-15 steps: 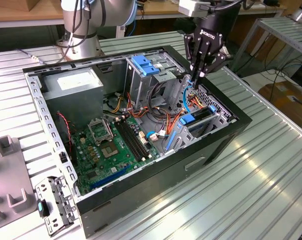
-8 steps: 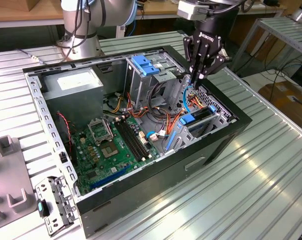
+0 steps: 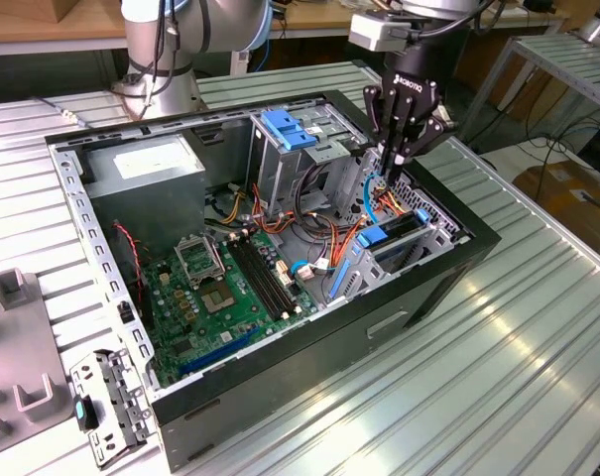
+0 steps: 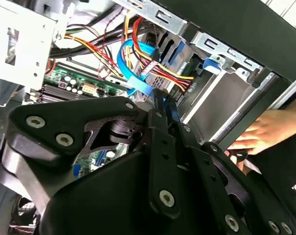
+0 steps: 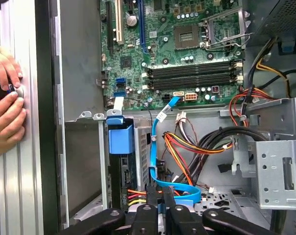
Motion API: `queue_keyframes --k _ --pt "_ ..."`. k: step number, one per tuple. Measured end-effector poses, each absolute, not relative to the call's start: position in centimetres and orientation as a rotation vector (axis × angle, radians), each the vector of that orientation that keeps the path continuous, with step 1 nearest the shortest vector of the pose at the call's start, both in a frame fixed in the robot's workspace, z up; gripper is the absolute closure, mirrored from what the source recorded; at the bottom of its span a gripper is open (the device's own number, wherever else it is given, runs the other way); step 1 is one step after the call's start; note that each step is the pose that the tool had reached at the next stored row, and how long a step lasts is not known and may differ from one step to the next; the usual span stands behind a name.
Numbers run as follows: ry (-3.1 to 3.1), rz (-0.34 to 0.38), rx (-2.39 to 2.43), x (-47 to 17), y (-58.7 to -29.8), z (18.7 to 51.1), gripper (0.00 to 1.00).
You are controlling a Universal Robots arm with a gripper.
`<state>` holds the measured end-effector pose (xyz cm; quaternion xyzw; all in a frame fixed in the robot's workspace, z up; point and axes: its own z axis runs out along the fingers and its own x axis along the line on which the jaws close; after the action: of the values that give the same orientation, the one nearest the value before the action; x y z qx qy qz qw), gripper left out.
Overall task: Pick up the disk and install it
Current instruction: 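Insert the second disk wire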
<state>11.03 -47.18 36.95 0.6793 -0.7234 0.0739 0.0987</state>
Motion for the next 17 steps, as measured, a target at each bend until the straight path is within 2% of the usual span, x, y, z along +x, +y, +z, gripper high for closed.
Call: queue_keyframes --k 5,6,9,10,11,17 --pt "-2.116 0.265 1.985 11.08 -47.12 36.47 0.83" --pt "-2.112 0.271 1.981 11.08 -47.11 36.38 0.76" --pt "-2.106 0.282 1.975 11.1 -47.09 36.05 0.76" --pt "-2.106 0.282 1.975 11.1 -47.1 35.97 0.78" --pt "-2.106 0.283 1.976 11.06 -47.2 35.95 0.84" --pt "-2.11 0.298 1.987 10.14 -47.78 35.88 0.84"
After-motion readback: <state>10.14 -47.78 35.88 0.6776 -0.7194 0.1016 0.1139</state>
